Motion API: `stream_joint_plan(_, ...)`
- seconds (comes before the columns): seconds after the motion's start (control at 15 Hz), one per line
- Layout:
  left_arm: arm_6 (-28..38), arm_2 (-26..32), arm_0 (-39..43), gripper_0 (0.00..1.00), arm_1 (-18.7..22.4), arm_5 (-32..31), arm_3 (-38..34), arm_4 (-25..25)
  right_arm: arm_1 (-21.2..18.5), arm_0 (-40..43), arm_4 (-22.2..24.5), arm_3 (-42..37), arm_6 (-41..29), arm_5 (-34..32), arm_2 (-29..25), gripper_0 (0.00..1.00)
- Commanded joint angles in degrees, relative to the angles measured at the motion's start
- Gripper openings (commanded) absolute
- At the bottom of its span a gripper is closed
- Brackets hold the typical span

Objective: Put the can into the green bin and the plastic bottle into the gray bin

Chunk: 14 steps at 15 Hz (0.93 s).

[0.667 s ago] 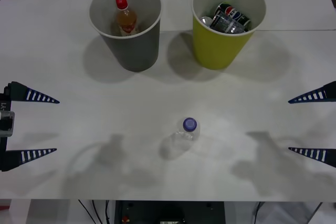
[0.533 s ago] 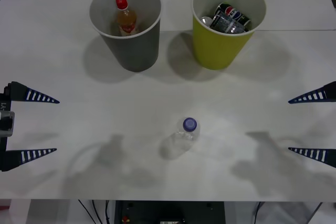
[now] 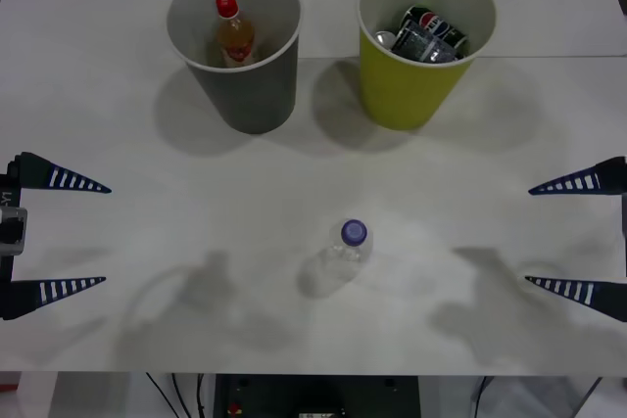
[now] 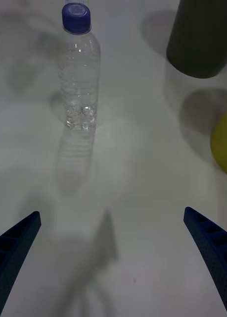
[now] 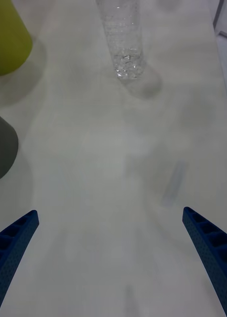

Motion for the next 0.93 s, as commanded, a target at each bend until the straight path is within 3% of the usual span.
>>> stream_joint_plan(0.07,0.0,0.0,0.0,1.0,0.0,0.0,0.0,0.0,3.3,-0.9,-0.7,1.6,1.6,0.0,2.6,1.0)
stream_joint_plan(0.27,0.0,0.0,0.0,1.0,0.0,0.0,0.0,0.0,7.1,-2.9,-3.4,5.8,8.6,-0.8,5.2,1.0)
stream_joint_plan(0.6,0.0,0.0,0.0,1.0,0.0,0.0,0.0,0.0,16.4,-8.6,-5.8,18.0,19.5,-8.9,7.0,1.0)
stream_joint_plan(0.93,0.0,0.0,0.0,1.0,0.0,0.0,0.0,0.0,20.9,-14.1,-10.6,29.4,26.8,-10.0,13.6,1.0)
